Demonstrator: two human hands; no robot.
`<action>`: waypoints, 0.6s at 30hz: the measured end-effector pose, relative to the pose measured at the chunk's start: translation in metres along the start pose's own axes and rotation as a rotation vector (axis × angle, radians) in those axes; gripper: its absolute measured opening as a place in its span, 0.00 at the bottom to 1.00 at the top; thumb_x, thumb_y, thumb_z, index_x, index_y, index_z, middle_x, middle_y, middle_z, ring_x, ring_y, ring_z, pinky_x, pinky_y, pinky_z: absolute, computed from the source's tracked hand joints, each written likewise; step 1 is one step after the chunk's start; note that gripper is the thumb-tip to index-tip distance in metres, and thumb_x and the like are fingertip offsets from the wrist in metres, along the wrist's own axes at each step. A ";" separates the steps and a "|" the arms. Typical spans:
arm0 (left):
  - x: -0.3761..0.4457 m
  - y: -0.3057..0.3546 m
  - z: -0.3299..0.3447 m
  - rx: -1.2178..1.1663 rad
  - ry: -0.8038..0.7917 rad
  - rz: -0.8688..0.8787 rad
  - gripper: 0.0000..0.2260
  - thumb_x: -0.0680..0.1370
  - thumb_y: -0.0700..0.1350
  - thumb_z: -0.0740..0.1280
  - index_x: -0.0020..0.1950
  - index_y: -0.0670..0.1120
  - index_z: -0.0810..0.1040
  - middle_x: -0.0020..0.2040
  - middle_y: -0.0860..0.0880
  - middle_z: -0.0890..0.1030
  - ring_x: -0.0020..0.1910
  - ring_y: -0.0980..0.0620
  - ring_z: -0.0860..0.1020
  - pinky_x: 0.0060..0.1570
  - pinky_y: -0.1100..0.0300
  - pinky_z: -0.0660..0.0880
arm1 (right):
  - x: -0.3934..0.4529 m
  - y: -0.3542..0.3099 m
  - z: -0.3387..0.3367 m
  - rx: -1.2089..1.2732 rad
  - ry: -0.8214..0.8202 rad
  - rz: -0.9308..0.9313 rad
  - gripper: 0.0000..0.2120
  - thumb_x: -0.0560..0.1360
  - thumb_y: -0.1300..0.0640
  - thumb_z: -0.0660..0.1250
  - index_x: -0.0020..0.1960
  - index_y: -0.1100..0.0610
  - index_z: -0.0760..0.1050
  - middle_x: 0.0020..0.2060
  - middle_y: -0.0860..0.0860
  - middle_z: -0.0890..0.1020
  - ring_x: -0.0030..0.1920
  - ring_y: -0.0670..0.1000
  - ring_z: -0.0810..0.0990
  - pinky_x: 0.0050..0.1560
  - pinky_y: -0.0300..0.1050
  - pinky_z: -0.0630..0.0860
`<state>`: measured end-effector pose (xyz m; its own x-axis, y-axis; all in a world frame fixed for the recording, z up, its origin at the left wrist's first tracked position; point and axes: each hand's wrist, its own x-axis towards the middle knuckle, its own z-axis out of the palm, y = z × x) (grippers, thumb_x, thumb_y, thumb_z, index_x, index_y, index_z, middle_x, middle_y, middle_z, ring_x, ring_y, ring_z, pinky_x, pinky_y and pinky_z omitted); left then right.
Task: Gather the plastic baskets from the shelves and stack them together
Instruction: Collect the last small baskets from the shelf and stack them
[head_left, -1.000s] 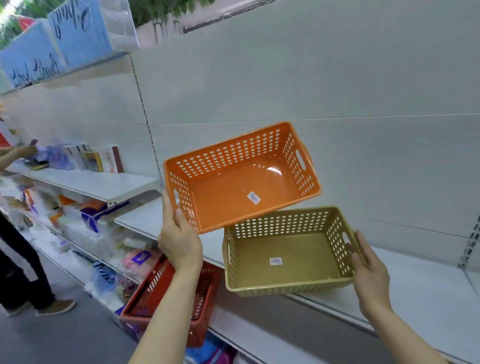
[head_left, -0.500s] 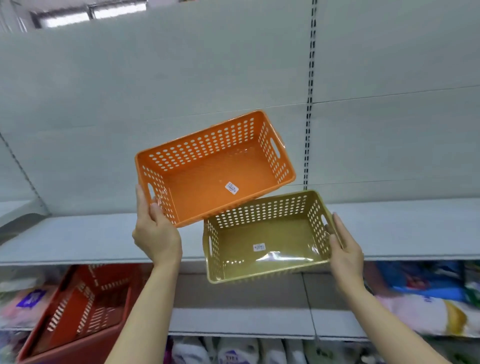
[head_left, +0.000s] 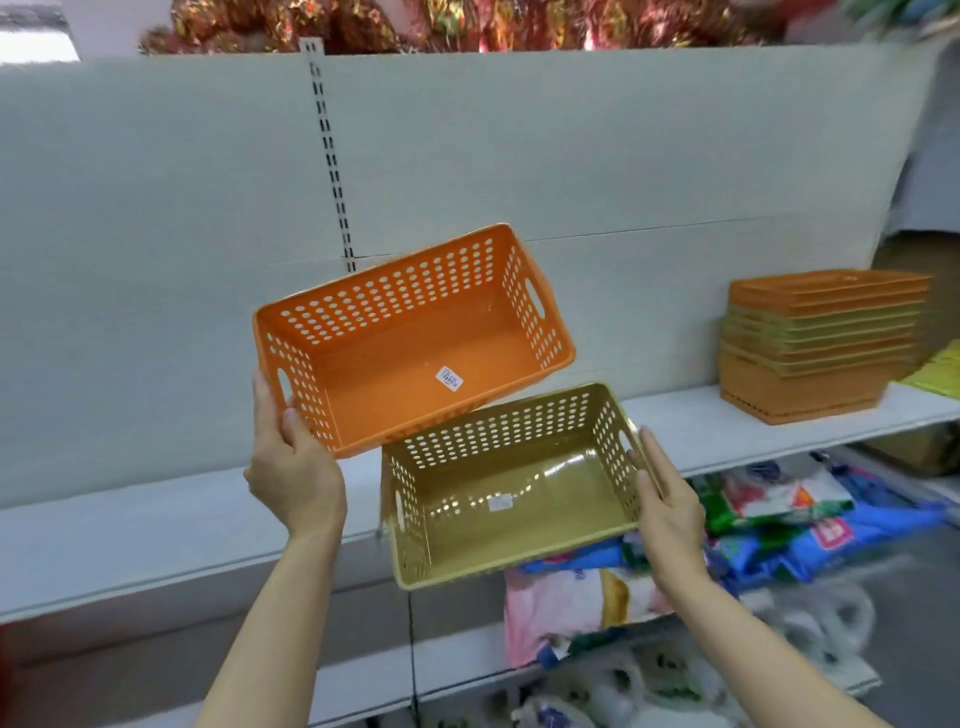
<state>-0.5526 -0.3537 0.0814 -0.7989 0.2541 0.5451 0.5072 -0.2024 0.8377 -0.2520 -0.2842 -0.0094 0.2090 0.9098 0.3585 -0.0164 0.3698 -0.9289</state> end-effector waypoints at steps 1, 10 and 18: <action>-0.015 0.008 0.016 -0.011 -0.012 0.004 0.20 0.86 0.51 0.54 0.78 0.55 0.64 0.70 0.51 0.76 0.54 0.59 0.74 0.52 0.60 0.73 | 0.009 0.000 -0.021 -0.009 0.009 -0.008 0.23 0.81 0.64 0.58 0.71 0.46 0.69 0.68 0.41 0.72 0.67 0.40 0.70 0.67 0.41 0.68; -0.095 0.064 0.134 -0.073 -0.069 0.071 0.20 0.84 0.48 0.56 0.77 0.55 0.66 0.69 0.51 0.77 0.63 0.53 0.77 0.64 0.56 0.72 | 0.081 0.013 -0.158 -0.043 0.127 -0.079 0.26 0.80 0.66 0.58 0.66 0.37 0.69 0.67 0.41 0.74 0.68 0.42 0.71 0.69 0.41 0.66; -0.110 0.085 0.248 -0.187 -0.050 0.124 0.22 0.81 0.47 0.57 0.76 0.53 0.69 0.68 0.50 0.77 0.64 0.56 0.76 0.65 0.65 0.69 | 0.167 0.035 -0.217 -0.034 0.174 -0.135 0.26 0.81 0.67 0.57 0.71 0.43 0.69 0.67 0.41 0.75 0.68 0.41 0.71 0.71 0.45 0.65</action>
<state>-0.3417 -0.1640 0.1010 -0.7146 0.2619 0.6486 0.5285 -0.4053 0.7459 -0.0050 -0.1601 -0.0018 0.3725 0.8051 0.4616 0.0552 0.4773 -0.8770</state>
